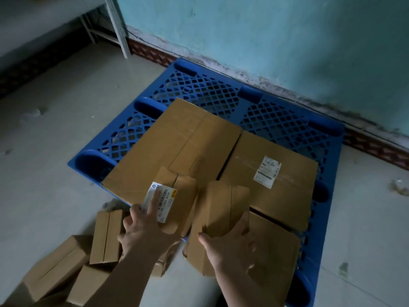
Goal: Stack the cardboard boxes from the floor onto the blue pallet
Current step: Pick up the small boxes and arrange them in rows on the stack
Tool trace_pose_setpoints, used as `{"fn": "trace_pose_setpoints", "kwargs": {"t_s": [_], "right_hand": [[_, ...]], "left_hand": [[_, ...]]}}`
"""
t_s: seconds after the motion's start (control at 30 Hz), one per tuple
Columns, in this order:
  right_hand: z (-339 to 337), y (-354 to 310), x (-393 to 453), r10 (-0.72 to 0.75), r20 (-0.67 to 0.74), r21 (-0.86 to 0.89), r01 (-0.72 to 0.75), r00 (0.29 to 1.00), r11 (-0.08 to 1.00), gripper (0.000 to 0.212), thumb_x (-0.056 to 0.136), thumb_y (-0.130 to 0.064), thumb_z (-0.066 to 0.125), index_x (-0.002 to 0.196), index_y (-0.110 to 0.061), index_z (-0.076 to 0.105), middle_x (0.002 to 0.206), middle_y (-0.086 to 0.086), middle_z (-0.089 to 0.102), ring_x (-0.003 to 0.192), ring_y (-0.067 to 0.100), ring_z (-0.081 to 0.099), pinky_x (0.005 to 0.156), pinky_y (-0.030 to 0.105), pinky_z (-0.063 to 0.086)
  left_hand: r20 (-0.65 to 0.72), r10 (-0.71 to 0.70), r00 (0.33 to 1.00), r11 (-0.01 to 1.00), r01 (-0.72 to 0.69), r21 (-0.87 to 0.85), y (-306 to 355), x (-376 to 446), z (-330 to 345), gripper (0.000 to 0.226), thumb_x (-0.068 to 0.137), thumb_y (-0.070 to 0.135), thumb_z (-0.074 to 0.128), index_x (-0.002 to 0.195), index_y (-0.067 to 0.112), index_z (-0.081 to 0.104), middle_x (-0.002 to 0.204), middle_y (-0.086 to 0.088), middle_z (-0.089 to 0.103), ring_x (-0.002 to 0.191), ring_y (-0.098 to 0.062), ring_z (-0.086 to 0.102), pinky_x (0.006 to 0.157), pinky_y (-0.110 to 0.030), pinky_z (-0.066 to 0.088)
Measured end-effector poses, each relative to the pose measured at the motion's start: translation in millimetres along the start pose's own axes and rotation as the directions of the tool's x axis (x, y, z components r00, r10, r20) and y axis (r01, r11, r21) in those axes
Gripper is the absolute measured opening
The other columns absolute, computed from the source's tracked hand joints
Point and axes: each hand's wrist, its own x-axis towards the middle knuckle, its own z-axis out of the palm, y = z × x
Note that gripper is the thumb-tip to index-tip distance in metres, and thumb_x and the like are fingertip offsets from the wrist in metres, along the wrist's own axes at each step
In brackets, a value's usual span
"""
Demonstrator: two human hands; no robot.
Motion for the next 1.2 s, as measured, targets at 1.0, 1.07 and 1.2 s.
{"fn": "trace_pose_setpoints", "kwargs": {"t_s": [1.0, 1.07, 1.2], "right_hand": [[141, -233, 3, 0.077, -0.062, 0.106, -0.07, 0.995, 0.992, 0.13, 0.055, -0.057, 0.076, 0.144, -0.027, -0.014, 0.148, 0.011, 0.007, 0.118, 0.031, 0.027, 0.091, 0.056, 0.032], [141, -238, 4, 0.092, -0.047, 0.151, -0.084, 0.995, 0.985, 0.129, 0.055, -0.058, 0.076, 0.144, -0.027, -0.013, 0.148, 0.01, 0.006, 0.117, 0.03, 0.027, 0.091, 0.053, 0.038], [139, -245, 2, 0.085, -0.003, 0.19, -0.083, 0.996, 0.978, 0.127, 0.059, -0.063, 0.073, 0.145, -0.025, -0.012, 0.15, 0.011, 0.003, 0.119, 0.031, 0.026, 0.092, 0.05, 0.04]], "left_hand": [[-0.11, -0.024, 0.994, 1.0, 0.025, 0.01, -87, 206, -46, 0.108, 0.055, 0.059, 0.072, 0.138, 0.046, 0.004, 0.131, -0.01, 0.026, 0.118, -0.032, 0.034, 0.094, -0.05, 0.041], [-0.108, 0.004, 0.994, 1.0, -0.002, 0.023, -86, 209, -47, 0.101, 0.058, 0.059, 0.069, 0.137, 0.045, 0.009, 0.13, -0.009, 0.027, 0.116, -0.031, 0.034, 0.093, -0.048, 0.04], [-0.09, 0.07, 0.993, 0.997, -0.071, -0.007, -93, 217, -54, 0.09, 0.065, 0.062, 0.063, 0.139, 0.042, 0.016, 0.135, -0.006, 0.024, 0.12, -0.028, 0.031, 0.092, -0.043, 0.041]]}}
